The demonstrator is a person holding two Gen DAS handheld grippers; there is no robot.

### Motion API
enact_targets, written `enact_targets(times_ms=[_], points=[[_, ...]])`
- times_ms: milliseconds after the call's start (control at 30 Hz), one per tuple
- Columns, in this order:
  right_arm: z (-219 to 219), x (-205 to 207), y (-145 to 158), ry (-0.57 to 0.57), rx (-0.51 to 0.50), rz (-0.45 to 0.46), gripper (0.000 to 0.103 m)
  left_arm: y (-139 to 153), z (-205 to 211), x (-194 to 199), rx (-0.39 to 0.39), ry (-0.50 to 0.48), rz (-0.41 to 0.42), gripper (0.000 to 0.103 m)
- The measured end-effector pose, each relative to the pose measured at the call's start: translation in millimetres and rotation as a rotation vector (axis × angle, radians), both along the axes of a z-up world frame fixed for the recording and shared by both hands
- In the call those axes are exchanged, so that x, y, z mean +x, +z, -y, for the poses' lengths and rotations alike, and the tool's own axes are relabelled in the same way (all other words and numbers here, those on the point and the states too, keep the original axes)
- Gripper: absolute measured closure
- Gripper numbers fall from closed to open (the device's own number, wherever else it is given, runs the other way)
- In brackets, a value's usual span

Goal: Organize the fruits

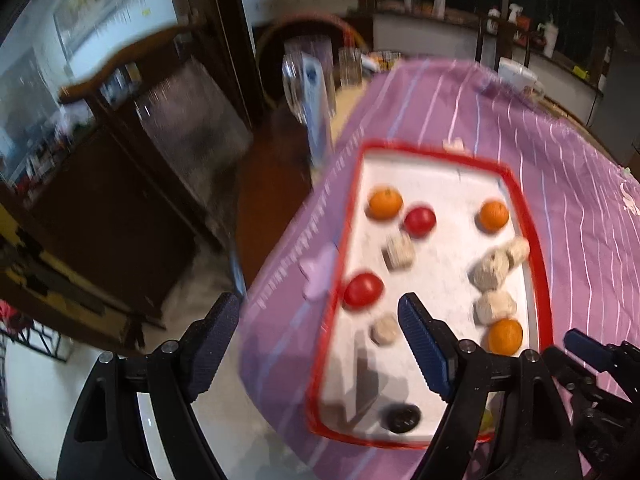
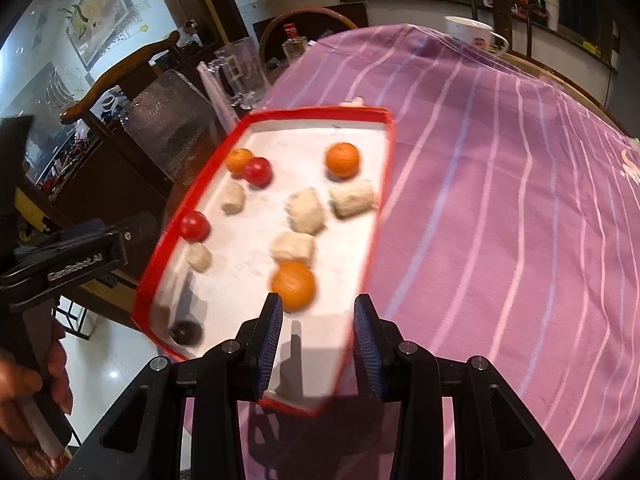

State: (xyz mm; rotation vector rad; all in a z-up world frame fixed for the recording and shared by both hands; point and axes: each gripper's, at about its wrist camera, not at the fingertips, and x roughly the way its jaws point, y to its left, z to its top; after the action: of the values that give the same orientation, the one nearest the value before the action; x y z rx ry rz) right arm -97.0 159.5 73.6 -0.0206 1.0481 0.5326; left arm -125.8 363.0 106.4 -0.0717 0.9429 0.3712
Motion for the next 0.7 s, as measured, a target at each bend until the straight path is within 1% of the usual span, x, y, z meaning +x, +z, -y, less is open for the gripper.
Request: enact_targets(times_ms=[67, 100, 133, 167, 200, 233, 267, 300, 367, 433, 533, 633, 700], points=[[-11.9, -0.8, 4.2, 0.013, 0.003, 0.019, 0.062, 19.1, 0.1, -7.0, 0.075, 0.004, 0.085, 0.022], [-18.6, -2.1, 7.6, 0.020, 0.002, 0.038, 0.062, 29.9, 1.2, -12.9, 0.116, 0.013, 0.138, 0.018], [-23.1, -3.1, 10.4, 0.026, 0.000, 0.053, 0.062, 43.5, 2.4, -20.6, 0.160, 0.034, 0.202, 0.007], [-27.5, -4.2, 14.2, 0.032, -0.003, 0.072, 0.062, 57.7, 3.7, -29.0, 0.189, 0.051, 0.271, 0.002], [-31.5, -5.2, 18.7, 0.037, -0.005, 0.092, 0.062, 67.0, 4.2, -35.5, 0.196, 0.056, 0.317, 0.000], [-34.6, -6.2, 24.1, 0.039, -0.008, 0.116, 0.062, 80.3, 4.3, -42.7, 0.198, 0.060, 0.382, 0.000], [-36.4, -7.7, 29.4, 0.040, -0.010, 0.137, 0.062, 90.4, 4.5, -46.1, 0.198, 0.063, 0.423, 0.000], [-38.1, -9.2, 35.8, 0.040, -0.012, 0.165, 0.062, 99.1, 4.5, -48.2, 0.200, 0.072, 0.446, 0.000], [-39.7, -11.6, 44.3, 0.041, -0.015, 0.200, 0.062, 109.8, 3.9, -48.6, 0.211, 0.110, 0.464, 0.000], [-39.9, -14.2, 50.6, 0.045, -0.009, 0.222, 0.062, 117.0, 4.8, -44.2, 0.192, 0.103, 0.477, 0.000], [-39.9, -16.5, 55.8, 0.052, -0.010, 0.238, 0.062, 117.7, 5.7, -41.6, 0.127, 0.082, 0.447, 0.000], [-34.0, -19.0, 59.6, 0.050, -0.010, 0.246, 0.062, 112.9, 10.1, -43.8, 0.108, 0.071, 0.410, 0.000], [-28.2, -20.6, 61.1, 0.041, -0.006, 0.246, 0.062, 109.4, 15.4, -44.6, 0.109, 0.060, 0.384, 0.000]])
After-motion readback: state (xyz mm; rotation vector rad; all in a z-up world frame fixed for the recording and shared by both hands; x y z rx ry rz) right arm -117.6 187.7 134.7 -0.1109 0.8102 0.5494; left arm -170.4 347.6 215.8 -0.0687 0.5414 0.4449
